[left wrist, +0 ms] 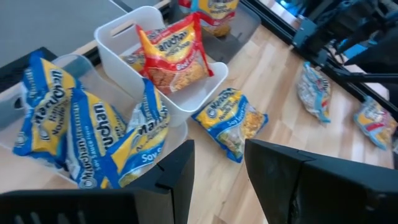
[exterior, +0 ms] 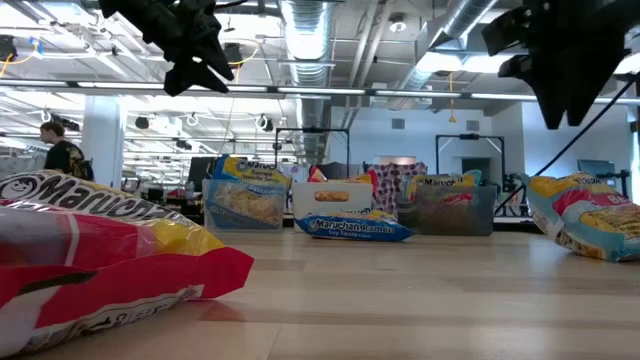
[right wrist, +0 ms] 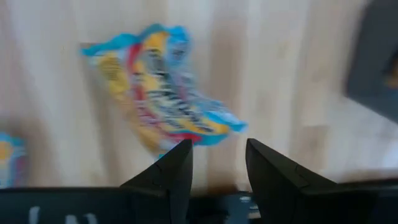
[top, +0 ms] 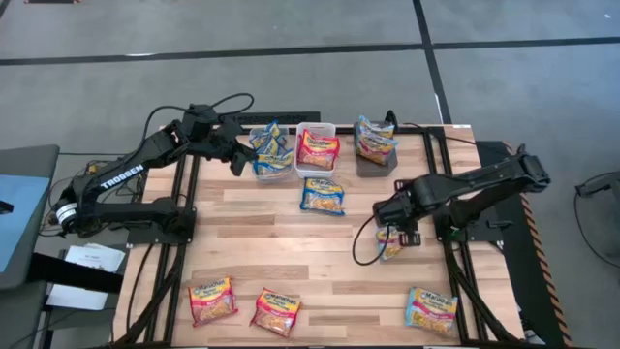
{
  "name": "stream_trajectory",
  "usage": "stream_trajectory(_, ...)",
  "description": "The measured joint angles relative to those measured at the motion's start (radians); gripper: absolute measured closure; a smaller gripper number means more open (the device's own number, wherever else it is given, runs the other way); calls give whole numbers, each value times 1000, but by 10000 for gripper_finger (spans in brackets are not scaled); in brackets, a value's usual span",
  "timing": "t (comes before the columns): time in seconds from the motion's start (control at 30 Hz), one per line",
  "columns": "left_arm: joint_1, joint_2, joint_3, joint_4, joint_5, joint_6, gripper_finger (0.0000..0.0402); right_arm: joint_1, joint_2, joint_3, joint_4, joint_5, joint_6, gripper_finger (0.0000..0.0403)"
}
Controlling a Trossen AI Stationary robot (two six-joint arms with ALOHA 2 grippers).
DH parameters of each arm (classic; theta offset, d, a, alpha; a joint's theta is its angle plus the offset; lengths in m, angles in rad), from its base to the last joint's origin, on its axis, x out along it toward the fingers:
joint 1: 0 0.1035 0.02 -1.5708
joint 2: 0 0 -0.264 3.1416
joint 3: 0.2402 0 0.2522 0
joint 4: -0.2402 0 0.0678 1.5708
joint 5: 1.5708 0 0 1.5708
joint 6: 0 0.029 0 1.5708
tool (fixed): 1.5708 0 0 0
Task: Sort Maruchan noodles
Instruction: Put the light blue noodle pack into the black bin
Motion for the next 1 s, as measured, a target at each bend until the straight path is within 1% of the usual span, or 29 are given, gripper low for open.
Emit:
stream_trajectory(0.13,0,0,0,0,-13,0,275,-11,-2,-3,-10,15,1,227)
stream_trajectory(0.23,0,0,0,0,-13,0,275,-11,16,-5,-7,12,-8,216)
stream_trajectory(0.43,0,0,0,0,-13,-7,275,-10,16,-75,92,-61,-110,194)
stream_trajectory(0.63,0,0,0,-17,-13,-9,274,-6,14,-101,141,-65,-125,195)
stream_trajectory(0.8,0,0,0,-18,-13,-9,274,-5,14,-140,212,-123,-180,197)
stream_trajectory(1.0,0,0,0,-21,-13,-9,274,-5,14,-145,256,-145,-185,197)
